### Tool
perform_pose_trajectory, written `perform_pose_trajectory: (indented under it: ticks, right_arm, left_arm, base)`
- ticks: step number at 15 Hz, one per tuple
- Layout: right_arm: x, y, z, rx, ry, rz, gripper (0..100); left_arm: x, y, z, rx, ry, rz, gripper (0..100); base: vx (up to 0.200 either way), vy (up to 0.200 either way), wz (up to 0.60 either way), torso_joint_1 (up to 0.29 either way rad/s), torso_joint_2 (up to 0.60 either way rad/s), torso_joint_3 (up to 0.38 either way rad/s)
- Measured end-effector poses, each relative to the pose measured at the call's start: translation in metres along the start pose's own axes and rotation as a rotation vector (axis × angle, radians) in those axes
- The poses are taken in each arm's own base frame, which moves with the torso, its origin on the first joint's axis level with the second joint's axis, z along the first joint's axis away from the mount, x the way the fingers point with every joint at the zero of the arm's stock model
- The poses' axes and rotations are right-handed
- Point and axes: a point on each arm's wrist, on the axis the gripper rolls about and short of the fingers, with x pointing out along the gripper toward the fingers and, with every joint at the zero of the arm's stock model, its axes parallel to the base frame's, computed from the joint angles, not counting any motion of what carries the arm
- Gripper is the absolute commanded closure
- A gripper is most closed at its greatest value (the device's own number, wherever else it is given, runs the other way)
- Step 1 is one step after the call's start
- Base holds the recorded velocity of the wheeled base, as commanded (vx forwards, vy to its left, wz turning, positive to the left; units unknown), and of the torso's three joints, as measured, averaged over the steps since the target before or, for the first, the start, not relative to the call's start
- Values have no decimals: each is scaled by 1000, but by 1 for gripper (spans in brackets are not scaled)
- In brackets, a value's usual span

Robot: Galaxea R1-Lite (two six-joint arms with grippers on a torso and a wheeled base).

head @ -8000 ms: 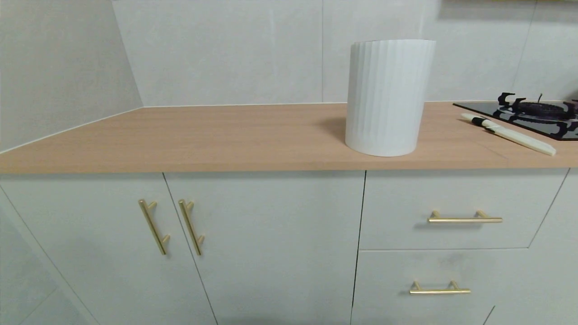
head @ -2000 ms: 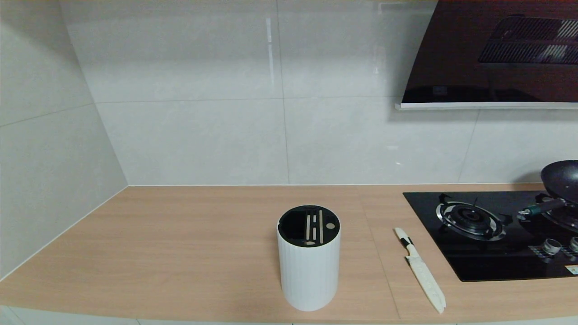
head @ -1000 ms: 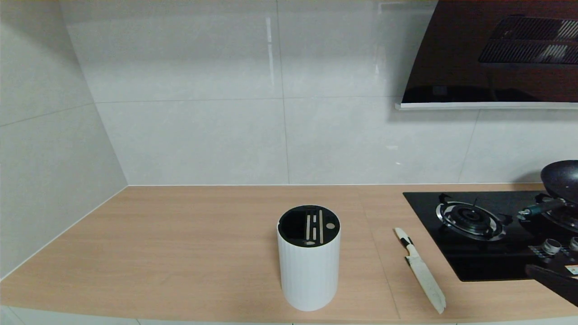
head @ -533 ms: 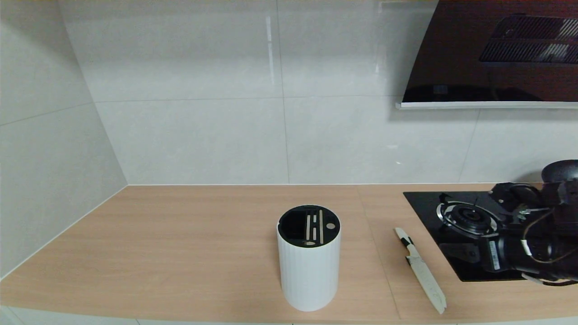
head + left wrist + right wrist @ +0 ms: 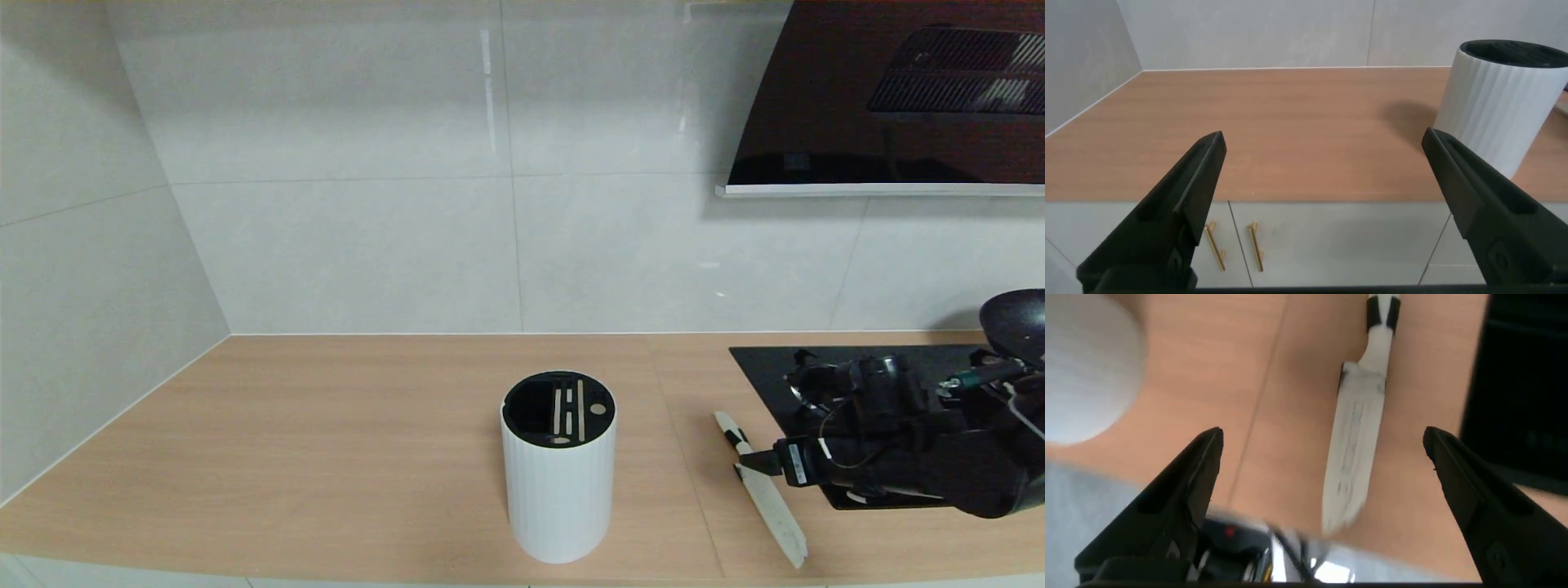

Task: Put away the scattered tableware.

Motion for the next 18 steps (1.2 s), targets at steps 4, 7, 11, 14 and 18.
perform_pose_trajectory:
  ticks: [4,7,11,14,18]
  right_arm:
    - [38,-2,-13,1,64,-27,0]
    - [60,-5,-17,8,85,-54,0]
    - [82,-8,-15,48,32,-111,0]
    - [93,-11,-20,56,34,-117,0]
    - [99,-14,-23,63,43,-126,0]
  left_arm:
    - [0,0,0,0,0,0,0]
    - [0,0,0,0,0,0,0]
    - [0,0,0,0,0,0,0]
    - [0,0,0,0,0,0,0]
    - [0,0,0,0,0,0,0]
  base:
    - [0,0,0,0,0,0]
    - [0,0,0,0,0,0]
    - [0,0,0,0,0,0]
    - [0,0,0,0,0,0]
    - [0,0,0,0,0,0]
